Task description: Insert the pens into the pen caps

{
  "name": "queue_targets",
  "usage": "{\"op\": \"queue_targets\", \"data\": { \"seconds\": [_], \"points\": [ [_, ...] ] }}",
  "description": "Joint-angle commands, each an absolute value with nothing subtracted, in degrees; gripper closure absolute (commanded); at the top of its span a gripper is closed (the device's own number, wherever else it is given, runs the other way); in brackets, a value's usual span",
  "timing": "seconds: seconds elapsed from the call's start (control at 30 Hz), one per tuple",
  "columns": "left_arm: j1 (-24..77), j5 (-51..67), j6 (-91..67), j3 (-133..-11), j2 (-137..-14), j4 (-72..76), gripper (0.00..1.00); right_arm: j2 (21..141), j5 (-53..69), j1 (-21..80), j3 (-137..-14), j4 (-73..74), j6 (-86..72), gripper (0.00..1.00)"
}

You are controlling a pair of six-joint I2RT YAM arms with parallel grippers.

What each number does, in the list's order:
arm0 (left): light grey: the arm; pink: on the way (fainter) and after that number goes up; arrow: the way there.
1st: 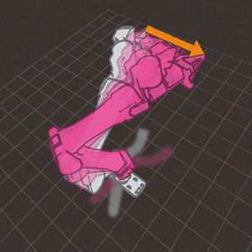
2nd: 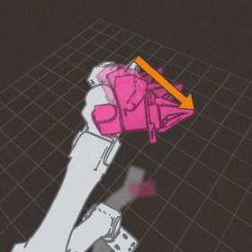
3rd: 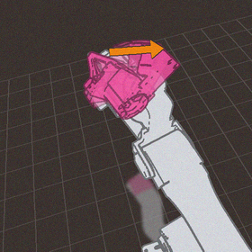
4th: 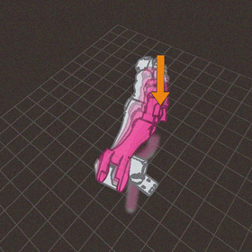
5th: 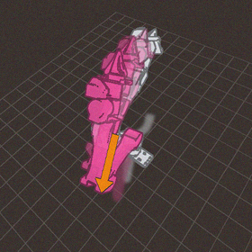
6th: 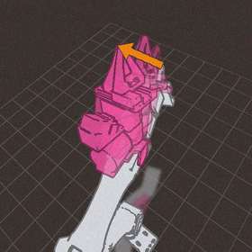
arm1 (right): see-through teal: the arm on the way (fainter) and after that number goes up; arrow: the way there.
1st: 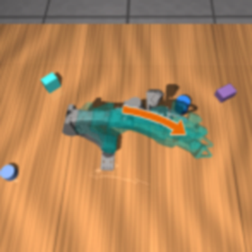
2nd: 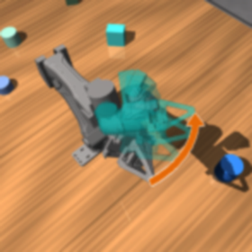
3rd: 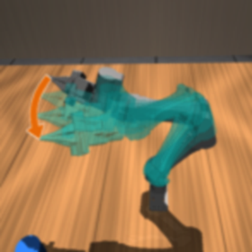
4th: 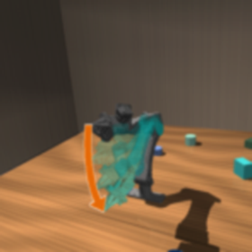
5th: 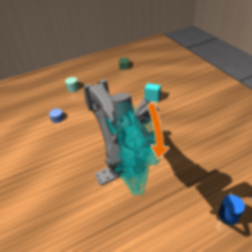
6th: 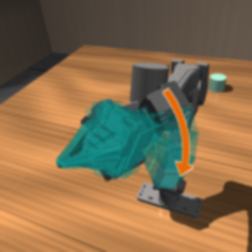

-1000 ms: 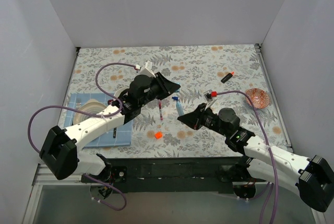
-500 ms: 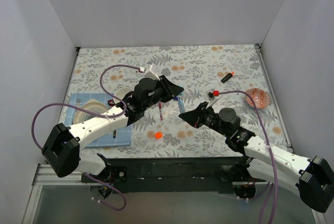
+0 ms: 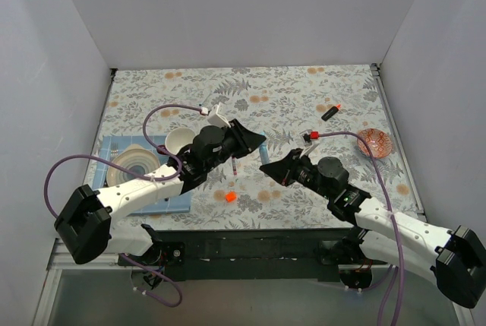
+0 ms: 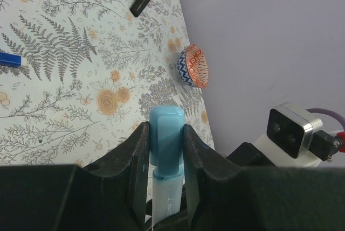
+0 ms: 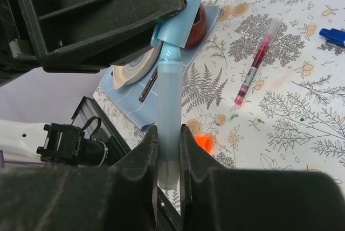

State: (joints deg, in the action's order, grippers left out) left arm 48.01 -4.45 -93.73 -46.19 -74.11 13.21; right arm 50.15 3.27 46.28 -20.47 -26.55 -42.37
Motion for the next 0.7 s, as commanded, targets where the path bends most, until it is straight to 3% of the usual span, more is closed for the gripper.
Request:
{"op": "queue_targets", "data": {
  "seconds": [0.0, 0.33, 0.67],
  "points": [
    [50.01, -5.54, -94.12, -43.42, -71.02, 16.34, 1.00, 50.97, -1.30, 46.23, -23.82, -29.97, -43.42, 0.99],
    [56.33, -11.43, -95.63, -42.80, -72.94, 16.70, 1.00, 53.96, -10.72, 46.23, -27.15, -31.64, -39.83, 0.99],
    [59.94, -8.54, -89.66, -43.77, -72.95, 18.62, 1.00, 48.08, -6.08, 46.23, -24.61, -41.48, -29.37, 0.99]
  ]
}}
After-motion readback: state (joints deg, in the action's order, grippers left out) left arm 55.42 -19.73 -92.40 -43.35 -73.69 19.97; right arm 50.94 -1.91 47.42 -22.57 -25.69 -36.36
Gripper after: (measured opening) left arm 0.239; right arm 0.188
